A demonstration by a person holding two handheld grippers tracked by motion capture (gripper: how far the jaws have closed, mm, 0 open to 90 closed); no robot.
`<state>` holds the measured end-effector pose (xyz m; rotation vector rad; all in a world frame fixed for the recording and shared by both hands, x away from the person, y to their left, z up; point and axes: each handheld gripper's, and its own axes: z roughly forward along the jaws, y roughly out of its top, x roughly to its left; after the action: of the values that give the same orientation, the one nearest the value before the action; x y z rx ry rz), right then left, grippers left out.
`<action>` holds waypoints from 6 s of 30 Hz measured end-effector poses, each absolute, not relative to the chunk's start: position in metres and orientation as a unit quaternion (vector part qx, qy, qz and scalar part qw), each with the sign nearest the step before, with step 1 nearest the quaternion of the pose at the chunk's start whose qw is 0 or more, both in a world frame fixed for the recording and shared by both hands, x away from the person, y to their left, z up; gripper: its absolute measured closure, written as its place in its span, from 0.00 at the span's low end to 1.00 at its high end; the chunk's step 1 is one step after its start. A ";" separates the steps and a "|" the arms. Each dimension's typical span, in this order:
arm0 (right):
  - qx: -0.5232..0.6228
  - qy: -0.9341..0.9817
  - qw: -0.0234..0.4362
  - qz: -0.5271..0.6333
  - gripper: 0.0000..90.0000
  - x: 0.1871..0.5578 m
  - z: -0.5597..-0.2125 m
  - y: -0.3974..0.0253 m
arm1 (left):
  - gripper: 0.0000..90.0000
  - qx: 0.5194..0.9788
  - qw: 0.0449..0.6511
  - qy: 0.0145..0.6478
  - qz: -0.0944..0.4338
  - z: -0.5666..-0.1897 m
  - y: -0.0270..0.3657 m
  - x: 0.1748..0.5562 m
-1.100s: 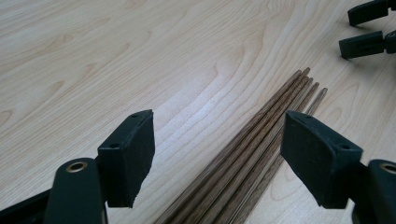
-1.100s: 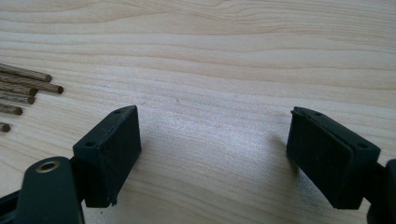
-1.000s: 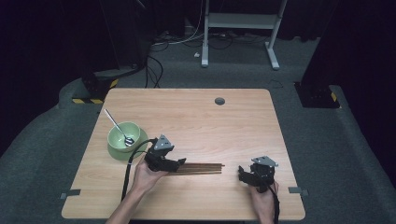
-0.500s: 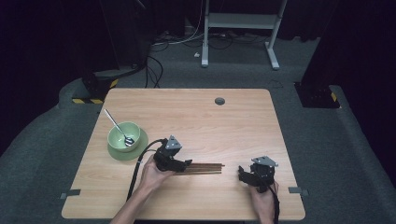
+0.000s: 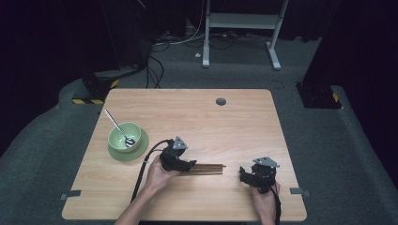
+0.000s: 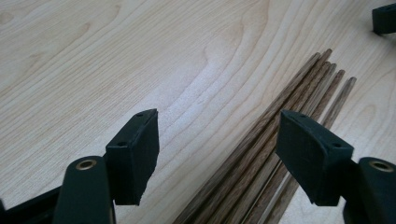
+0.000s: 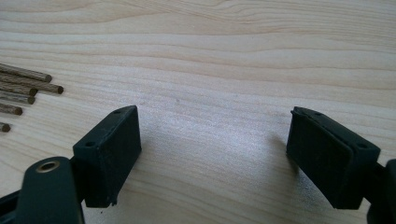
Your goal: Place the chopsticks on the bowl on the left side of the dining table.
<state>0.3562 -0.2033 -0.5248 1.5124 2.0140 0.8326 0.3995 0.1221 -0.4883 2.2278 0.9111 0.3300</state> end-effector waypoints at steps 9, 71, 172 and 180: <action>0.552 0.737 0.243 0.304 0.19 0.356 -0.525 -0.203 | 0.37 0.864 0.334 0.354 0.130 -0.495 0.123 0.401; 0.552 0.737 0.242 0.305 0.20 0.356 -0.525 -0.203 | 0.40 0.861 0.299 0.384 0.146 -0.510 0.137 0.413; 0.550 0.739 0.243 0.305 0.20 0.356 -0.525 -0.203 | 0.93 0.871 0.291 0.370 0.141 -0.505 0.175 0.438; 0.550 0.738 0.243 0.305 0.20 0.356 -0.525 -0.203 | 0.93 0.873 0.292 0.365 0.139 -0.505 0.176 0.439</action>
<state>0.3561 -0.2035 -0.5247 1.5029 2.0182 0.8346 0.4386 0.1761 -0.5054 2.3274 0.9737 0.3701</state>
